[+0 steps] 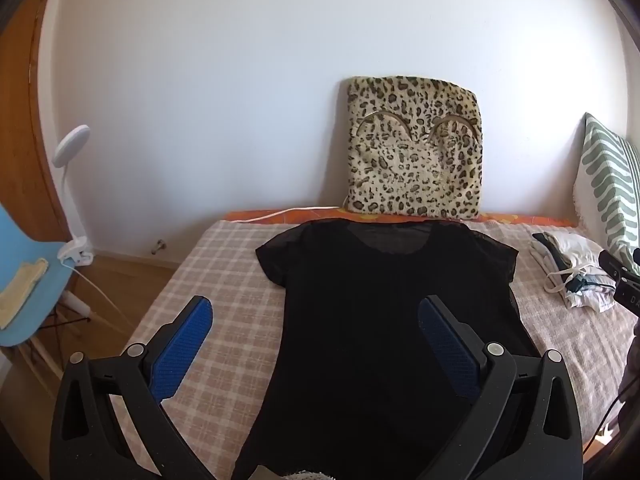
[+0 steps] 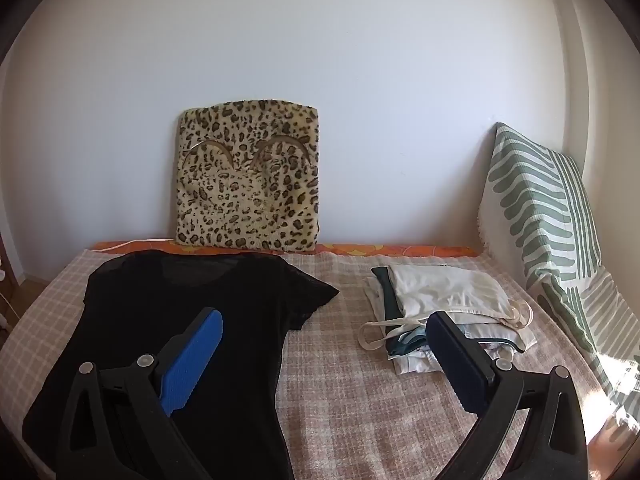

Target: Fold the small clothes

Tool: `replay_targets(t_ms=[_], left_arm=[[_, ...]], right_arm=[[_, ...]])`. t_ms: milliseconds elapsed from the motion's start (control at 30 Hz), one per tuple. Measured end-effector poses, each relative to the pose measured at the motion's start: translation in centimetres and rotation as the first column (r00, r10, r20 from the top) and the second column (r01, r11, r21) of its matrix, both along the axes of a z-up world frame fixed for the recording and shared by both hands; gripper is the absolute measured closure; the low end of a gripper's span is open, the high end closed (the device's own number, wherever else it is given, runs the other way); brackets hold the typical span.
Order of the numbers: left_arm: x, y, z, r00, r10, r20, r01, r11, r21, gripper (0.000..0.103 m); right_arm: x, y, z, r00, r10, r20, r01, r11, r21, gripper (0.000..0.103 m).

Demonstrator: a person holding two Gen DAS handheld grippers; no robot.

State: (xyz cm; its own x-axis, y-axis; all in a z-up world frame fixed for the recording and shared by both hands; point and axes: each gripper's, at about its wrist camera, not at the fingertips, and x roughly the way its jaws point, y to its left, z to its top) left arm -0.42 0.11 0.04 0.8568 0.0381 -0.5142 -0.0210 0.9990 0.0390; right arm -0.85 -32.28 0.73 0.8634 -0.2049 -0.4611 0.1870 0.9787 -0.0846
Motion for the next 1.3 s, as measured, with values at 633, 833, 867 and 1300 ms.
replay_targets(t_ms=[633, 833, 867, 1300], left_arm=[[-0.07, 0.10, 0.33, 1.000, 0.010, 0.011, -0.010, 1.000, 0.010, 0.001], [-0.11, 0.19, 0.41, 1.000, 0.010, 0.012, -0.010, 1.000, 0.008, 0.001], [-0.13, 0.16, 0.39, 1.000, 0.010, 0.012, -0.010, 1.000, 0.008, 0.001], [-0.16, 0.14, 0.36, 1.000, 0.010, 0.013, -0.010, 1.000, 0.009, 0.001]], right_arm=[[0.04, -0.18, 0.02, 1.000, 0.000, -0.001, 0.000, 1.000, -0.005, 0.000], [0.19, -0.13, -0.27, 1.000, 0.000, 0.000, 0.000, 1.000, -0.007, 0.000], [0.16, -0.14, -0.15, 1.000, 0.001, -0.001, -0.001, 1.000, -0.005, 0.000], [0.12, -0.14, -0.04, 1.000, -0.003, 0.003, 0.003, 1.000, -0.008, 0.000]])
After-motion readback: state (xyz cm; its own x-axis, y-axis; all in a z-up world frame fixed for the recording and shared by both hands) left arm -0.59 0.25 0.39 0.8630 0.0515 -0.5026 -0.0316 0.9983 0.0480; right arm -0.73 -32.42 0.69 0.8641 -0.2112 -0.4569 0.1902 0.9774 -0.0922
